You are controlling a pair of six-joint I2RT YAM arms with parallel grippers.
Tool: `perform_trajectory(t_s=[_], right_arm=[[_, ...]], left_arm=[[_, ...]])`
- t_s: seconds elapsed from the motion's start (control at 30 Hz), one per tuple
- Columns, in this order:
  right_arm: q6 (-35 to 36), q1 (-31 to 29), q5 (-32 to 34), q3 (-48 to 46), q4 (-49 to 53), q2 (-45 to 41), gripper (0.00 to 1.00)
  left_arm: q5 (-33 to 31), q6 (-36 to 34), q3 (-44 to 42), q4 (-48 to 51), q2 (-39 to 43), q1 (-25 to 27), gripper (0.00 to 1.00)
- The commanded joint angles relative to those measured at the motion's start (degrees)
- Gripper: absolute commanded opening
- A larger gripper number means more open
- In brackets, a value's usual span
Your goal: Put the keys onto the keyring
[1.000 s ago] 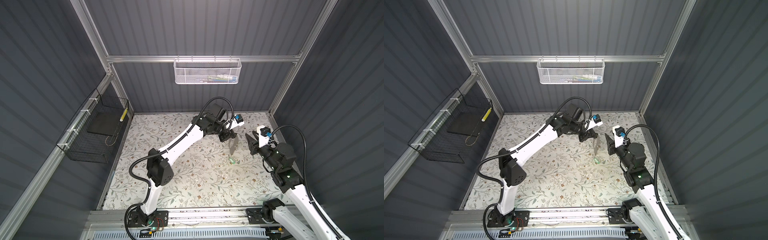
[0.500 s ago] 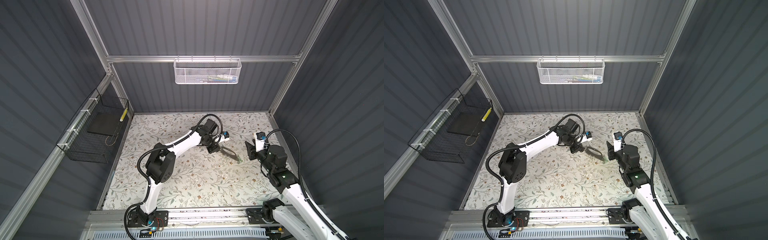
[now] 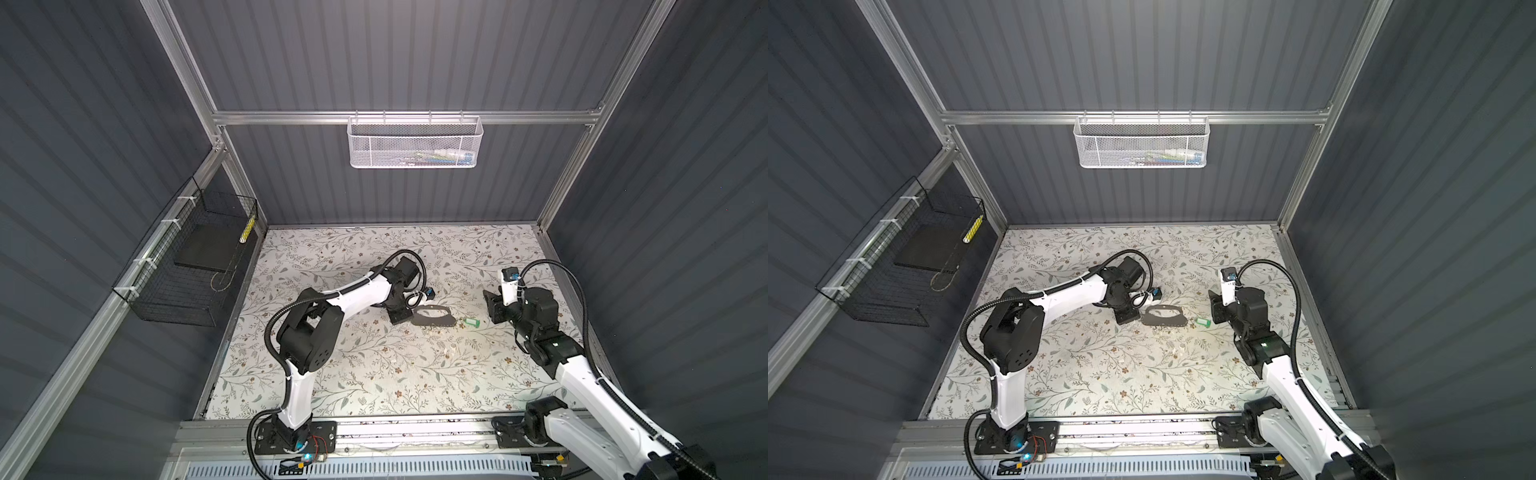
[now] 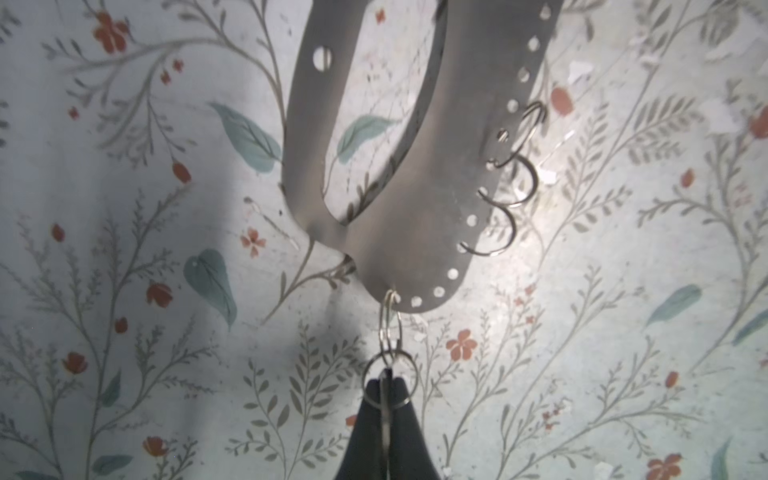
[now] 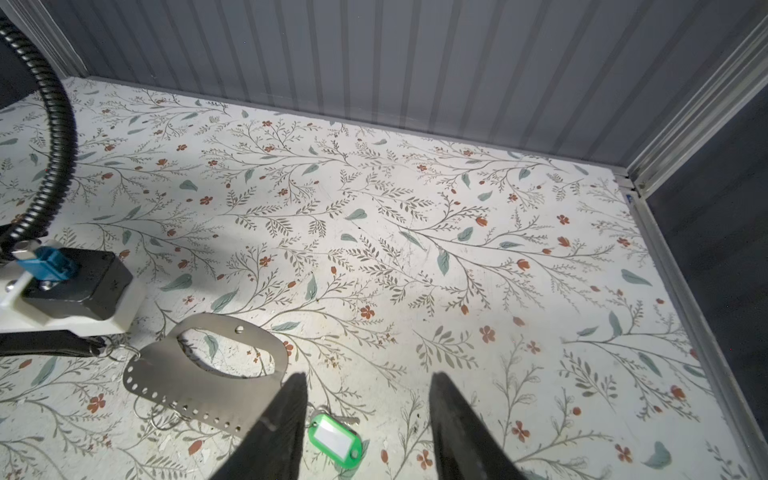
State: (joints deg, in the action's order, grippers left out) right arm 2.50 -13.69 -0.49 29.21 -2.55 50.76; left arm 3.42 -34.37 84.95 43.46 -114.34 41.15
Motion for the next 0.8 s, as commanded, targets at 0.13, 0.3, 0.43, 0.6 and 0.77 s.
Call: perform_trajectory(t_s=[0.13,0.3,0.43,0.6,0.77], right_arm=[[-0.68,0.42,-0.96,-0.80,-1.73,1.18,0.51],[0.61,1.62,-0.45,-0.64,-1.04,0.61,0.54],[0.64,3.75,0.07,-0.78,-2.06,0.38,0.61],[-0.46,8.30,3.44,-4.28,-12.53,3.53,0.98],[-0.39,13.50,2.85,-8.94,-29.18,10.05,0.99]], left_arm=[[-3.45,-1.21,-2.08,5.31,0.98,-1.27,0.19],[-2.72,0.86,-1.52,8.71,2.47,-3.03,0.53],[-0.97,5.04,-6.36,4.48,9.41,-7.46,0.56],[-0.37,14.29,-19.53,-14.78,23.16,-16.54,0.72],[-3.53,22.44,-36.89,-42.68,33.07,-24.92,1.00]])
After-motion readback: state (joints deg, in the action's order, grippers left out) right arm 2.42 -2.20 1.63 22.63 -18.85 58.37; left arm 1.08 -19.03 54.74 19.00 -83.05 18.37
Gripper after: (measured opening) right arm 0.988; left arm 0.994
